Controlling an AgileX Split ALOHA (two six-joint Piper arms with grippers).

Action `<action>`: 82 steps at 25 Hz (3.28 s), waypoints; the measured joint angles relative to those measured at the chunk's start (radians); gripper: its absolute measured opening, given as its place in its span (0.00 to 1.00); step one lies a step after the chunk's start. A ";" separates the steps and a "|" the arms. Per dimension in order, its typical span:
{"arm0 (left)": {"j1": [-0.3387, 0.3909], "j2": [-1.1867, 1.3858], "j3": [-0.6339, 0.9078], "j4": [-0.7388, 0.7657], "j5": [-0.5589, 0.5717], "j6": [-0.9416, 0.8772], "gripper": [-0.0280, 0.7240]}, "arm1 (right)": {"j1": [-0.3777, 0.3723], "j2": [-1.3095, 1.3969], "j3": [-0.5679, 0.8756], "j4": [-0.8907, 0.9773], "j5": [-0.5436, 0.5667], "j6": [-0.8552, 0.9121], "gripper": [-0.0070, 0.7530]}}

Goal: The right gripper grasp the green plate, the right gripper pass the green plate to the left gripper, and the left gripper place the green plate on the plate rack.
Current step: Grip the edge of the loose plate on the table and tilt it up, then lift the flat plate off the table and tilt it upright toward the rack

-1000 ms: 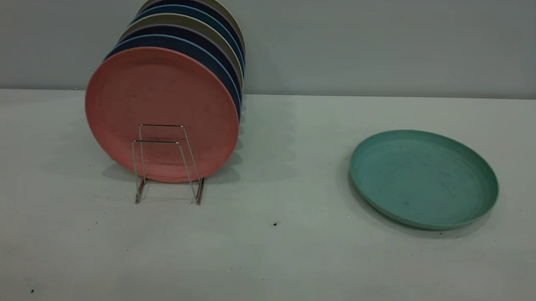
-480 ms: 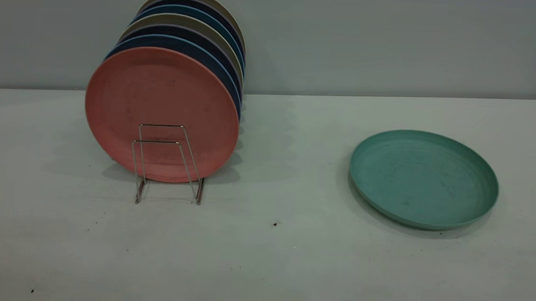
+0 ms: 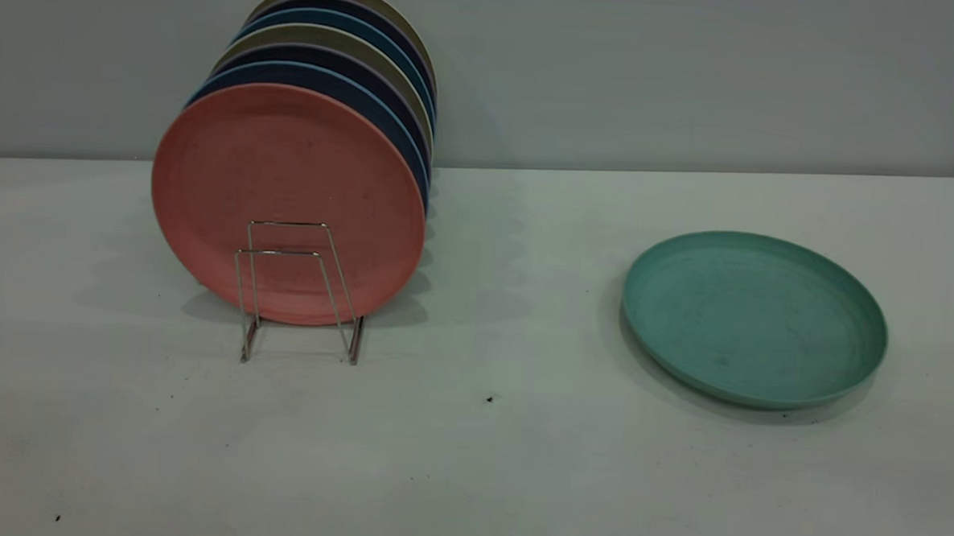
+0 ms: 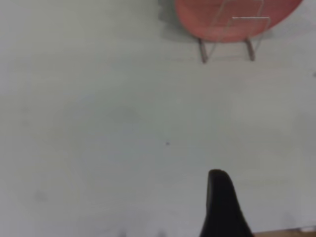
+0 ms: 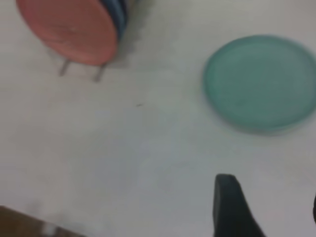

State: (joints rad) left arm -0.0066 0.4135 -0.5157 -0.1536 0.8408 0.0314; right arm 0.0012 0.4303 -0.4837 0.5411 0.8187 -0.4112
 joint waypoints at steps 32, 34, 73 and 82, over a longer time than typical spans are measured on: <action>0.000 0.561 -0.011 -0.385 -0.342 0.302 0.68 | -0.263 1.589 -0.487 0.783 -0.245 -0.817 0.56; 0.000 0.567 -0.028 -0.387 -0.345 0.307 0.68 | -0.270 1.646 -0.523 0.793 -0.234 -0.817 0.56; 0.000 0.624 -0.061 -0.451 -0.368 0.335 0.68 | -0.194 1.907 -0.787 0.649 -0.294 -0.769 0.03; 0.000 0.808 -0.061 -0.785 -0.395 0.619 0.68 | -0.083 1.689 -0.787 0.437 -0.212 -0.770 0.03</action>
State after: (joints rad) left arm -0.0066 1.2211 -0.5766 -0.9385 0.4459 0.6507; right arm -0.0815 2.1190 -1.2712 0.9781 0.6065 -1.1810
